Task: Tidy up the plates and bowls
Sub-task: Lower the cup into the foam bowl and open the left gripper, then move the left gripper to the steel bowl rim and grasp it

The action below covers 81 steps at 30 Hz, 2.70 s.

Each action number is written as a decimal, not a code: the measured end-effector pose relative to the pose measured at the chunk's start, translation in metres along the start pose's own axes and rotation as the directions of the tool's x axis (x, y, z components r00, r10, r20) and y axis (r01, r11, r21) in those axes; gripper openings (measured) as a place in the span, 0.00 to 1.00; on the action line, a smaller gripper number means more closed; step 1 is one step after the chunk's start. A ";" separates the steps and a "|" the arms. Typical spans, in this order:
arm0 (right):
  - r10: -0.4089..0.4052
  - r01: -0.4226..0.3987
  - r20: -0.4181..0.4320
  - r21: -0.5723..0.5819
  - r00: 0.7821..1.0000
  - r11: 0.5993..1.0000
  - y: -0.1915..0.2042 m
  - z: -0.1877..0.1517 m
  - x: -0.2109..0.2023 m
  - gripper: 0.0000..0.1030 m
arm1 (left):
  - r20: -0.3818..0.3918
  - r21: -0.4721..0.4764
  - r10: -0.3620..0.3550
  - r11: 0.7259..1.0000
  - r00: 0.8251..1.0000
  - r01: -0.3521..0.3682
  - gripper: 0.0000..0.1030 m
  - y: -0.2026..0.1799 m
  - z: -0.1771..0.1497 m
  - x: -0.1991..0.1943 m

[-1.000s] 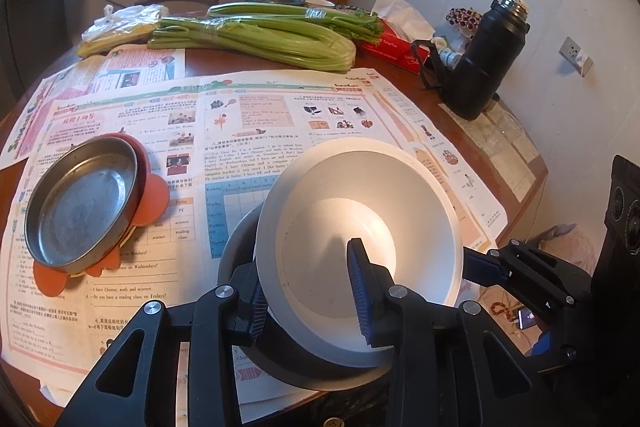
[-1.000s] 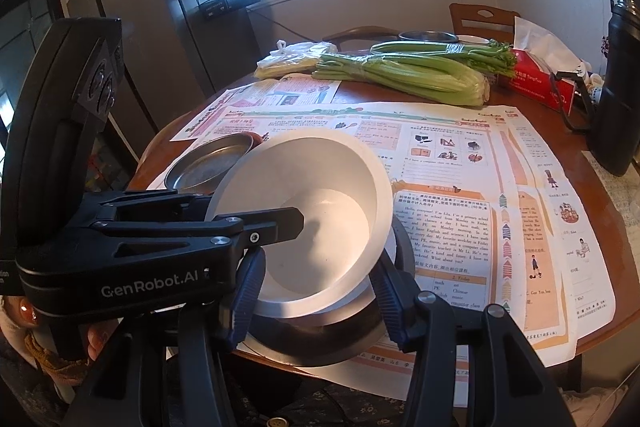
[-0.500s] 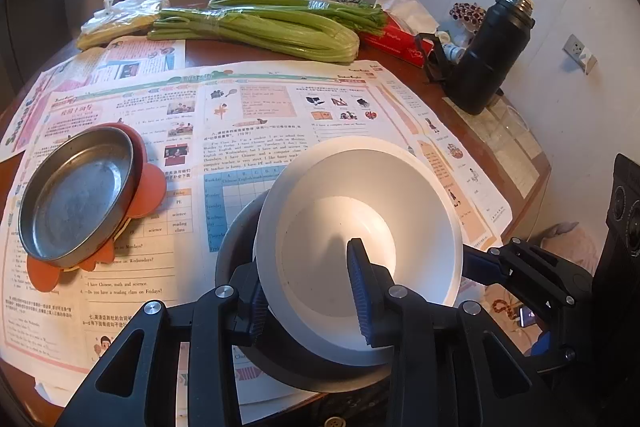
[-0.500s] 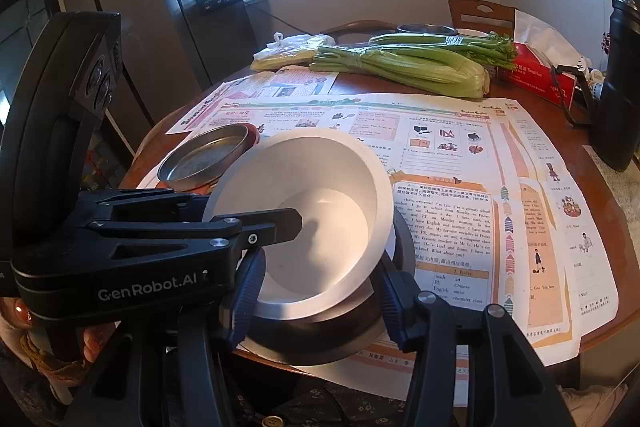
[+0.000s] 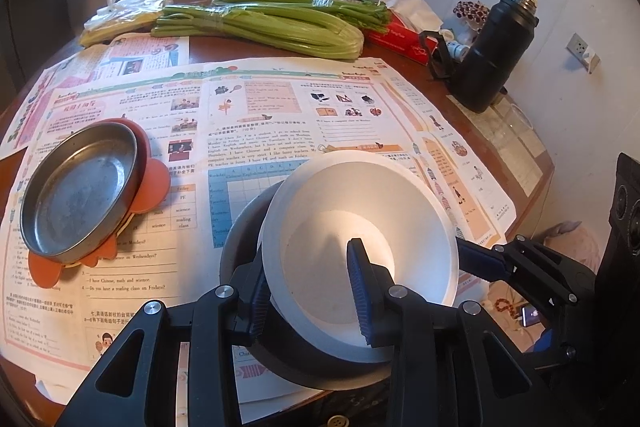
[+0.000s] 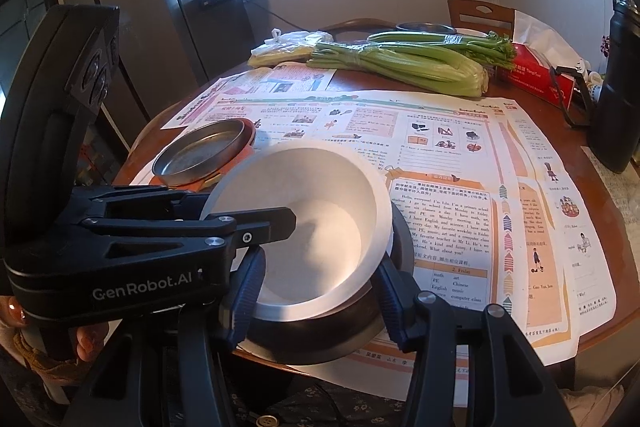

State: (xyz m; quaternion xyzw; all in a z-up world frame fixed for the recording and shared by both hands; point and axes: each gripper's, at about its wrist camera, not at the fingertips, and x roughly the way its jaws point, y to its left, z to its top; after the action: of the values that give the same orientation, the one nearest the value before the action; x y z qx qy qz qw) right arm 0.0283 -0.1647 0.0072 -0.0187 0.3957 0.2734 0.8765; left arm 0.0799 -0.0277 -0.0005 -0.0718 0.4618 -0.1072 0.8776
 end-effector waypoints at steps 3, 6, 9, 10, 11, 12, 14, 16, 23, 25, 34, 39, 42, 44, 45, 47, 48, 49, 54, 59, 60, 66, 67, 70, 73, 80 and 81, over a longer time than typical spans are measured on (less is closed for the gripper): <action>-0.002 0.002 0.003 -0.003 1.000 1.000 0.000 0.000 -0.002 0.52 | -0.003 0.000 0.006 1.000 1.000 -0.006 0.35 0.000 0.000 0.000; 0.000 0.000 0.005 -0.006 1.000 1.000 0.000 0.001 -0.004 0.52 | -0.005 0.000 0.011 1.000 1.000 -0.011 0.35 0.000 0.000 -0.001; 0.005 -0.005 0.009 -0.006 1.000 1.000 0.000 0.001 -0.005 0.52 | -0.001 0.004 0.019 1.000 1.000 -0.019 0.35 -0.002 0.001 -0.003; 0.006 -0.006 0.012 -0.007 1.000 1.000 0.000 0.001 -0.006 0.52 | 0.001 0.006 0.019 1.000 1.000 -0.019 0.35 -0.003 0.001 -0.005; 0.007 -0.007 0.014 -0.007 1.000 1.000 0.000 0.001 -0.007 0.52 | 0.003 0.006 0.019 1.000 1.000 -0.019 0.35 -0.004 0.002 -0.005; 0.006 -0.006 0.016 -0.009 1.000 1.000 0.000 0.001 -0.008 0.52 | 0.004 0.005 0.019 1.000 1.000 -0.019 0.35 -0.004 0.002 -0.006; 0.010 -0.010 0.018 -0.009 1.000 1.000 0.000 0.002 -0.010 0.52 | 0.002 0.002 0.021 1.000 1.000 -0.021 0.37 -0.004 0.003 -0.005; 0.015 -0.015 0.016 -0.007 1.000 1.000 -0.001 0.002 -0.010 0.52 | -0.002 0.001 0.033 0.999 0.999 -0.033 0.37 -0.004 0.004 -0.004; 0.019 -0.019 0.024 -0.002 1.000 1.000 -0.004 0.003 -0.014 0.52 | 0.006 -0.004 0.047 0.999 0.999 -0.047 0.37 -0.004 0.006 -0.006; 0.023 -0.023 0.026 0.002 0.999 1.000 -0.006 0.003 -0.015 0.52 | 0.007 -0.006 0.050 0.999 0.999 -0.050 0.37 -0.003 0.006 -0.007; 0.034 -0.034 0.063 -0.002 0.997 0.999 -0.006 0.004 -0.028 0.52 | 0.029 -0.015 0.048 0.999 0.998 -0.048 0.37 -0.002 0.006 -0.017; 0.033 -0.033 0.078 -0.003 0.996 0.999 -0.004 0.005 -0.034 0.52 | 0.045 -0.017 0.049 0.999 0.998 -0.048 0.37 -0.001 0.006 -0.024; 0.034 -0.034 0.090 -0.004 0.995 0.999 -0.003 0.006 -0.038 0.52 | 0.060 -0.018 0.053 0.999 0.997 -0.052 0.37 0.000 0.006 -0.030; 0.033 -0.033 0.098 -0.003 0.995 0.999 -0.003 0.007 -0.042 0.52 | 0.069 -0.018 0.055 0.998 0.996 -0.054 0.37 0.001 0.005 -0.035; 0.036 -0.036 0.104 -0.002 0.994 0.999 -0.003 0.008 -0.044 0.52 | 0.071 -0.021 0.057 0.998 0.996 -0.055 0.37 0.002 0.005 -0.037; 0.042 -0.043 0.115 0.004 0.993 0.999 -0.004 0.009 -0.047 0.52 | 0.072 -0.035 0.062 0.998 0.995 -0.060 0.43 0.006 0.004 -0.039; 0.038 -0.040 0.113 0.013 0.993 0.999 -0.006 0.010 -0.047 0.52 | 0.073 -0.041 0.066 0.997 0.995 -0.064 0.45 0.009 0.003 -0.040; 0.035 -0.038 0.112 0.022 0.993 0.999 -0.008 0.011 -0.047 0.52 | 0.078 -0.053 0.075 0.996 0.994 -0.071 0.48 0.013 0.002 -0.042; 0.019 -0.027 0.104 0.080 0.994 0.996 -0.021 0.012 -0.046 0.52 | 0.073 -0.110 0.090 0.990 0.993 -0.082 0.50 0.032 -0.002 -0.044; 0.003 -0.015 0.100 0.115 0.995 0.993 -0.033 0.013 -0.046 0.53 | 0.066 -0.148 0.079 0.987 0.995 -0.069 0.54 0.044 -0.007 -0.043; -0.001 -0.011 0.100 0.120 0.995 0.993 -0.035 0.013 -0.046 0.53 | 0.064 -0.152 0.078 0.986 0.995 -0.068 0.54 0.045 -0.008 -0.042; 0.044 -0.053 0.049 0.188 0.998 0.981 -0.049 0.011 -0.030 0.57 | 0.020 -0.167 0.040 0.985 0.999 -0.036 0.58 0.045 -0.012 -0.024; 0.053 -0.057 0.027 0.199 0.998 0.978 -0.051 0.010 -0.024 0.57 | 0.014 -0.165 0.037 0.986 0.999 -0.034 0.58 0.043 -0.012 -0.021; 0.061 -0.058 -0.006 0.210 0.998 0.976 -0.051 0.006 -0.013 0.57 | -0.001 -0.166 0.028 0.986 1.000 -0.028 0.58 0.038 -0.010 -0.011; 0.059 -0.050 -0.038 0.216 0.998 0.975 -0.052 0.003 -0.002 0.57 | -0.026 -0.154 0.028 0.987 0.999 -0.031 0.58 0.031 -0.010 0.001; 0.082 -0.062 -0.082 0.224 0.993 0.973 -0.052 -0.003 0.014 0.57 | -0.040 -0.124 0.084 0.988 0.996 -0.088 0.58 0.027 -0.011 0.017; 0.084 -0.063 -0.084 0.224 0.993 0.972 -0.052 -0.004 0.015 0.57 | -0.042 -0.117 0.086 0.989 0.995 -0.090 0.58 0.027 -0.011 0.018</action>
State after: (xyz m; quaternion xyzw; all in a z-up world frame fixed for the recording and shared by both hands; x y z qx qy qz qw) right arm 0.0594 -0.2025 -0.0155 0.0811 0.4644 0.2587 0.8431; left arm 0.0840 -0.0065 -0.0272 -0.1014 0.4862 -0.0420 0.8669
